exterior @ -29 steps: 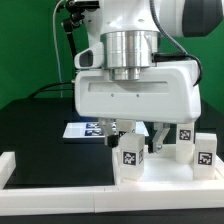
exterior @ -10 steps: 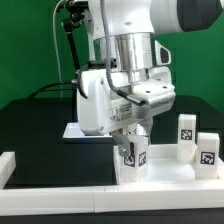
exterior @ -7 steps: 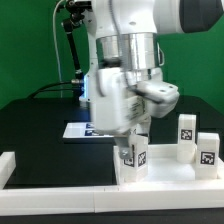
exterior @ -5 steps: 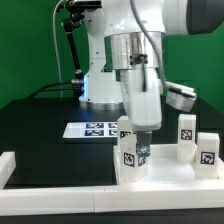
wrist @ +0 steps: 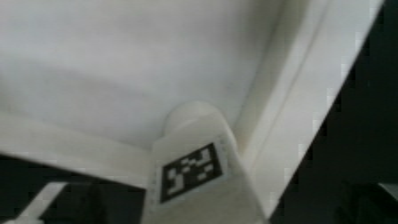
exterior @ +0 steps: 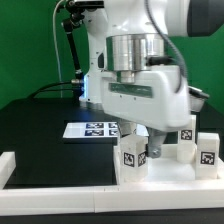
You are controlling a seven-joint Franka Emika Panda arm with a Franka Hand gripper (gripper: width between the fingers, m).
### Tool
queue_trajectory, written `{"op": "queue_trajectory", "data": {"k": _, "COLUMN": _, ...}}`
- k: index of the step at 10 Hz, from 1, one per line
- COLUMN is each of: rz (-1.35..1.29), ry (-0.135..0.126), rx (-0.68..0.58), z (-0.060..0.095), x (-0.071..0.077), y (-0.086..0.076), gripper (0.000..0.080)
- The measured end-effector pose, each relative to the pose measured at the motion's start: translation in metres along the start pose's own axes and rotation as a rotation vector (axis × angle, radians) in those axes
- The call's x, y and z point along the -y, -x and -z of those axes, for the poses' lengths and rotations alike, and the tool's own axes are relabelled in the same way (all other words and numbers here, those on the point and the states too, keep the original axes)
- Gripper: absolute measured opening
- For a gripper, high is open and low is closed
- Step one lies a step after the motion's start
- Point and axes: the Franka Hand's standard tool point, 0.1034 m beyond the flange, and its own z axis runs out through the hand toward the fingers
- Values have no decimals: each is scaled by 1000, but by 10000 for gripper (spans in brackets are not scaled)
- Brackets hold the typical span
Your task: Assemble square table
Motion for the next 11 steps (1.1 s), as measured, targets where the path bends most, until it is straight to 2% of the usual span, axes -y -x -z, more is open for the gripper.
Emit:
{"op": "queue_trajectory", "data": {"k": 3, "rz": -18, "ry": 1, "rx": 0, "z": -1, "x": -1, "y": 0, "gripper": 627}}
{"op": "queue_trajectory", "data": {"k": 5, "rz": -60, "ry": 7, "rx": 4, "z": -2, "x": -3, "y": 0, "gripper": 291}}
{"op": "queue_trajectory", "data": {"k": 8, "rz": -248, "ry": 10, "rx": 3, "z": -2, "x": -5, "y": -1, "gripper": 293}}
{"op": "queue_trajectory", "data": {"k": 10, "rz": -594, "ry": 4, "rx": 23, "z": -2, "x": -8, "y": -4, "gripper": 293}}
{"op": "queue_trajectory", "data": {"k": 11, "rz": -795, "ry": -8, "rx": 52, "z": -2, "x": -7, "y": -2, "gripper": 293}}
